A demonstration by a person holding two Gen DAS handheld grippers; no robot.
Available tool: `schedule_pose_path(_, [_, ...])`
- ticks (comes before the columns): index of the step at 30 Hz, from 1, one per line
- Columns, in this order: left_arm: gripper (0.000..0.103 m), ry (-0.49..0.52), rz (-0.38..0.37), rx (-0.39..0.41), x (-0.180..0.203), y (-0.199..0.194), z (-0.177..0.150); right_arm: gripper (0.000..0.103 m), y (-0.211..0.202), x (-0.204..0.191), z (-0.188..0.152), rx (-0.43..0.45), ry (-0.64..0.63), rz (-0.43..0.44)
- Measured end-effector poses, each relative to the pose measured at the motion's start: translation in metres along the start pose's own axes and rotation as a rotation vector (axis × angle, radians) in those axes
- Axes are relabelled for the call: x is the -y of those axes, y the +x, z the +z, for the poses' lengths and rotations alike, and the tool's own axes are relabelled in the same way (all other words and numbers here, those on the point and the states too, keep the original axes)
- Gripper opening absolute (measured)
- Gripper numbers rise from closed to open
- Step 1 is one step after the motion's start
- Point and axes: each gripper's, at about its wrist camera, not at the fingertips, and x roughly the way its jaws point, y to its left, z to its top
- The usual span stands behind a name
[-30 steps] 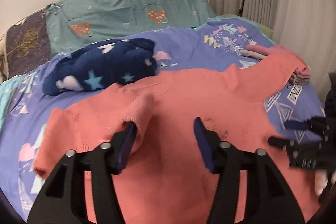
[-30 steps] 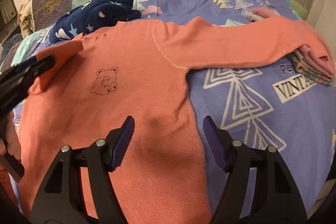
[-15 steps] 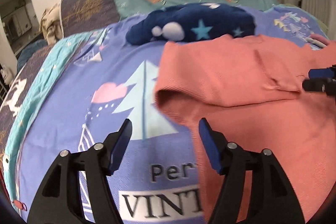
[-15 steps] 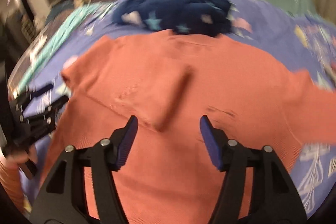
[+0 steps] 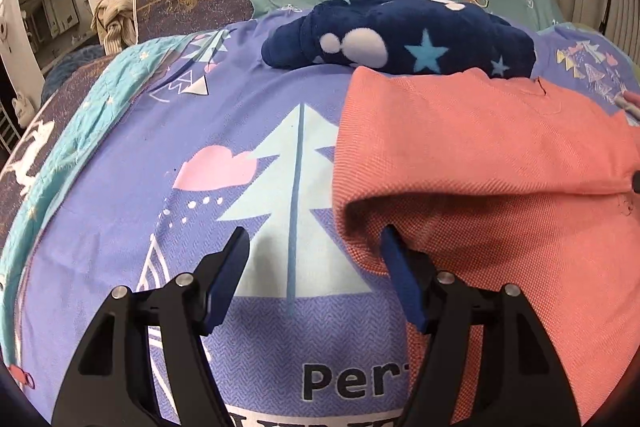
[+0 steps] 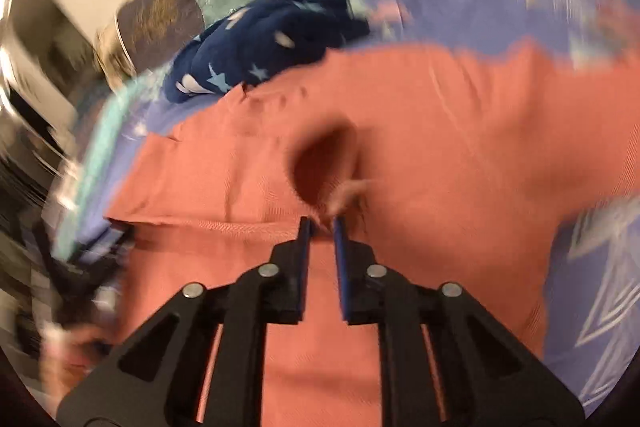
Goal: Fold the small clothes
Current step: 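Grasp the shirt's side edge with the right tool and fold it toward the middle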
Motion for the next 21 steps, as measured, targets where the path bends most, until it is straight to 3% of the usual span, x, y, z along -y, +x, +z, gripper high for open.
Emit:
schedule_pose_path(1, [0.068,0.016,0.011,0.003,0.003,0.0,0.0,0.019,-0.001,0.01,-0.001,-0.014,0.03,0.017])
schedule_pose_path(3, [0.068,0.035,0.028,0.008,0.008,-0.001,0.0,0.052,-0.001,0.015,-0.003,-0.021,0.026,0.025])
schedule_pose_path(4, [0.068,0.041,0.033,0.008,0.008,-0.001,0.0,0.056,0.003,0.014,-0.002,-0.027,0.021,0.043])
schedule_pose_path(8, [0.069,0.05,0.046,0.004,0.01,0.0,0.0,0.057,0.027,0.004,0.007,-0.051,0.026,0.058])
schedule_pose_path(10, [0.071,0.046,0.049,-0.003,0.009,0.002,0.0,0.043,0.039,-0.008,0.012,-0.046,-0.001,0.039])
schedule_pose_path(11, [0.072,0.044,0.051,-0.006,0.009,0.002,0.0,0.008,0.041,-0.016,0.014,-0.038,-0.03,0.009])
schedule_pose_path(12, [0.072,0.042,0.052,-0.006,0.008,0.002,0.0,0.004,0.044,-0.025,0.016,-0.036,-0.064,-0.014])
schedule_pose_path(15, [0.072,0.046,0.072,0.009,0.009,-0.002,-0.001,0.004,0.011,-0.041,0.026,0.088,-0.103,0.03])
schedule_pose_path(18, [0.072,0.07,0.094,0.025,0.014,-0.011,-0.004,0.005,-0.027,-0.04,0.039,0.206,-0.163,-0.055])
schedule_pose_path(19, [0.072,0.08,0.085,0.032,0.016,-0.015,-0.006,0.006,-0.031,-0.032,0.042,0.206,-0.176,-0.096])
schedule_pose_path(21, [0.072,0.082,0.034,0.028,0.018,-0.025,-0.01,0.018,-0.018,-0.008,0.047,0.137,-0.167,-0.146])
